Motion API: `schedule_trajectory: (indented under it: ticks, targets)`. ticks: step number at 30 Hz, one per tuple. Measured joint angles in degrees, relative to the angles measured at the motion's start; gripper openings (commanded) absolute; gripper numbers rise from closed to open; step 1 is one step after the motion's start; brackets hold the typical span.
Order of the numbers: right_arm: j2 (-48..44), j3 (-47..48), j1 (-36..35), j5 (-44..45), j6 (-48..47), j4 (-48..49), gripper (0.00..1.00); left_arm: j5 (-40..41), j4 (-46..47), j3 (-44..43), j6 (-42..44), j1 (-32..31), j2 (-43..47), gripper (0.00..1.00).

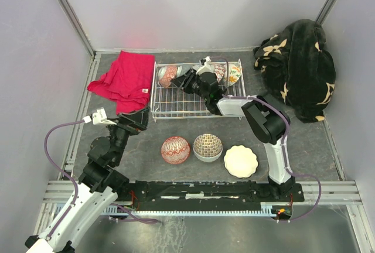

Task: Load the bowls into the dish rack
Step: Turn the bowl upside down on the dish rack, then pick up the bowl from the center of the board.

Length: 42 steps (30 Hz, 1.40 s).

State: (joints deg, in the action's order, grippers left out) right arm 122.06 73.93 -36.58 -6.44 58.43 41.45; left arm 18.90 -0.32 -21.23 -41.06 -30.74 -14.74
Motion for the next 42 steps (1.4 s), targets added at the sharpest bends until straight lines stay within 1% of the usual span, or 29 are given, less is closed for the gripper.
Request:
schedule_trajectory:
  ticks: [4,8,13,15,19,21,25,28,31,33,34,37,42]
  targets:
    - [-3.0,-2.0,0.0,-0.2,-0.5,-0.9,0.47,0.0,0.0,0.0,0.0,0.0,0.0,0.99]
    - [-8.4,-5.3,0.0,-0.8,-1.7,-5.3,0.49,0.0,0.0,0.0,0.0,0.0,0.0,0.99]
    - [-18.9,-7.3,0.0,-2.5,-4.9,-17.7,0.53,-0.1,0.0,0.0,0.0,0.0,0.0,0.99]
    - [-24.1,-7.3,0.0,-3.3,-6.9,-23.9,0.58,-0.4,0.0,0.0,0.0,0.0,0.0,0.99]
    - [-33.9,-7.3,0.0,-4.5,-10.7,-34.9,0.73,-0.9,0.0,0.0,0.0,0.0,0.0,0.99]
    - [-38.6,-7.3,0.0,-5.1,-12.6,-40.2,0.76,-1.0,0.0,0.0,0.0,0.0,0.0,0.99]
    - [-46.2,-9.3,0.0,-5.4,-16.1,-47.1,0.81,-1.0,0.0,0.0,0.0,0.0,-0.3,0.99]
    - [-50.3,-12.0,0.0,-5.3,-18.4,-51.5,0.85,-1.1,0.0,0.0,0.0,0.0,-1.4,0.99]
    - [-52.2,-14.1,0.0,-4.4,-20.8,-56.8,0.91,-1.4,0.1,0.0,0.0,0.0,-2.3,0.99]
    - [-52.9,-15.4,0.0,-3.4,-22.0,-59.3,0.95,-1.5,0.2,0.0,0.0,0.0,-2.9,0.99]
    - [-53.5,-16.3,0.0,-2.3,-22.4,-60.7,1.00,-1.6,0.3,0.0,0.0,0.0,-3.1,0.99]
    - [-56.4,-19.6,0.0,0.1,-22.2,-62.6,1.00,-2.0,0.9,0.0,0.0,0.0,-3.9,0.99]
    - [-65.2,-26.1,0.0,0.0,-22.4,-62.4,0.99,-2.5,1.3,0.0,0.0,0.0,-5.8,0.99]
